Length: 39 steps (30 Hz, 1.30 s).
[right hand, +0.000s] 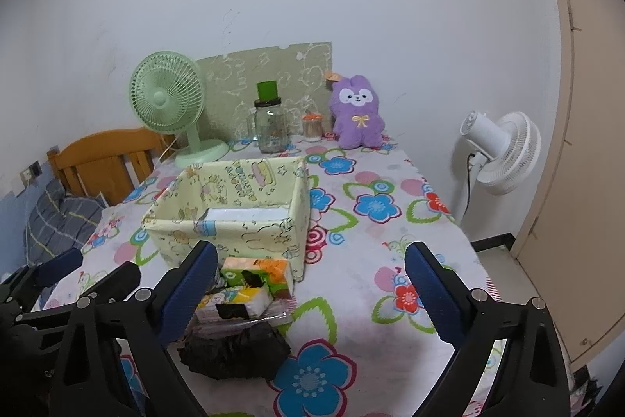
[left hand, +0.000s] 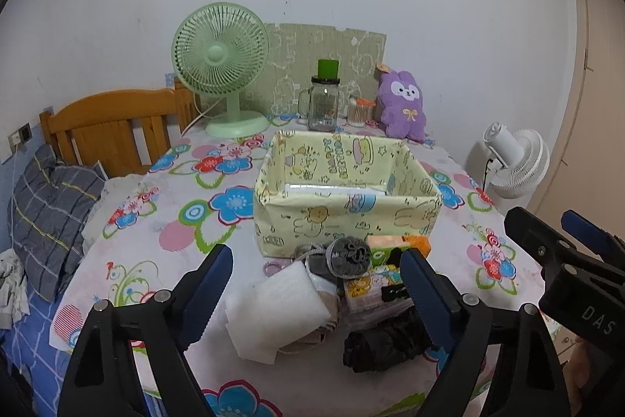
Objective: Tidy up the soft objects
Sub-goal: 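Lower the right tool onto the black plastic bag and close it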
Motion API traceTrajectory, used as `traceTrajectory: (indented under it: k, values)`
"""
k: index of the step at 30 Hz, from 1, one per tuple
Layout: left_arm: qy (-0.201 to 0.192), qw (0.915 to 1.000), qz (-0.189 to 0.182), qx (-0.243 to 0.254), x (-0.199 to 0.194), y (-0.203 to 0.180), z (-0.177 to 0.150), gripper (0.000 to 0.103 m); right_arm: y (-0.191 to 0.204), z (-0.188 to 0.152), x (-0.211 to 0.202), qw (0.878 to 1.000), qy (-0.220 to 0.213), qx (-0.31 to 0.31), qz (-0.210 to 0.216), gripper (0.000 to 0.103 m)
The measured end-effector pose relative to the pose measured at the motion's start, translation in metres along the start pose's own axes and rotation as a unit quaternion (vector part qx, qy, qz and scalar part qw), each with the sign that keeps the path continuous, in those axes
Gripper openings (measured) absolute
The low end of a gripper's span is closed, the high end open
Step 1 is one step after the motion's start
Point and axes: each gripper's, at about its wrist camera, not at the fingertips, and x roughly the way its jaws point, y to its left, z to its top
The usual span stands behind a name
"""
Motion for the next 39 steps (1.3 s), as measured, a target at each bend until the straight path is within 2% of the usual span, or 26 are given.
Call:
traceTrajectory:
  k: [16,22,33,39]
  values:
    - [0.042,0.9991,-0.004,0.002,0.03,0.009,-0.031,0.089,0.021,-0.032,0.027,0.999,0.022,-0.022,0.021,0.095]
    - [0.059,0.9981,-0.017,-0.003,0.041,0.01,-0.046,0.086,0.026,-0.045,0.036,0.999,0.032,-0.023,0.03,0.093]
    - [0.068,0.9974,-0.024,0.01,0.047,0.004,-0.063,0.086,0.031,-0.064,0.053,0.997,0.064,-0.02,0.044,0.09]
    - [0.068,0.9975,-0.014,0.014,0.051,0.005,-0.066,0.086,0.03,-0.071,0.061,0.995,0.085,-0.012,0.053,0.086]
